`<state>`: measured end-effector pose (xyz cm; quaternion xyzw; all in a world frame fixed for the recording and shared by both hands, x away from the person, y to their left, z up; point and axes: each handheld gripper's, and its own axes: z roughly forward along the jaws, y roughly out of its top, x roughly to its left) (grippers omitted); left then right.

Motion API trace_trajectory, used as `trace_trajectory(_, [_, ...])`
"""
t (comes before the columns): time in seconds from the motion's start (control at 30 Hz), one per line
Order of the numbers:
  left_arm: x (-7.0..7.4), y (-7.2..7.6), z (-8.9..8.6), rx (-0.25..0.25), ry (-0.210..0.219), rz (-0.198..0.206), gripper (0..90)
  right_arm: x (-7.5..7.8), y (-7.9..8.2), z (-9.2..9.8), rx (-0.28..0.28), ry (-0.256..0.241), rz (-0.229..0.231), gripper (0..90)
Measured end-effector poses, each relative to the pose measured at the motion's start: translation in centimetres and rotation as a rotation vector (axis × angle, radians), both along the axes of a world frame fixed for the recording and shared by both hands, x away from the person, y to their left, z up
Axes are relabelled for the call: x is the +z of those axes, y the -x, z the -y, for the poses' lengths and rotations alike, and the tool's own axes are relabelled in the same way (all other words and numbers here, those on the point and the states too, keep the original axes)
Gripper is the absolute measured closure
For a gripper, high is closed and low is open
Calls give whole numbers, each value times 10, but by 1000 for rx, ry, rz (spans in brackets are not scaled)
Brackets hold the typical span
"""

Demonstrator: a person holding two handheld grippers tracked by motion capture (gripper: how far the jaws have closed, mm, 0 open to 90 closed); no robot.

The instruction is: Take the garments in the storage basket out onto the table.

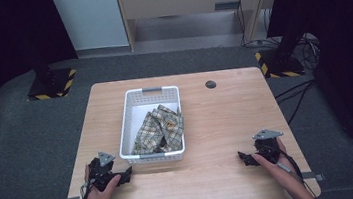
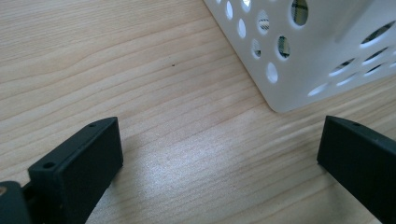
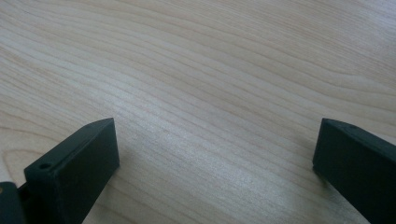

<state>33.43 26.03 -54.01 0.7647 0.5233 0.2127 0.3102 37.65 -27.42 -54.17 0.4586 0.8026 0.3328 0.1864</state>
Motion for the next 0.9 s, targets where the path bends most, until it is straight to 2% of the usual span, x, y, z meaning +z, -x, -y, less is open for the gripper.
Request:
trace_trajectory(0.47, [0, 0, 0, 0, 0, 0, 0, 0, 1, 0, -9, -2, 0, 7])
trace_trajectory(0.9, [0, 0, 0, 0, 0, 0, 0, 3, 4, -4, 21, -4, 12, 26])
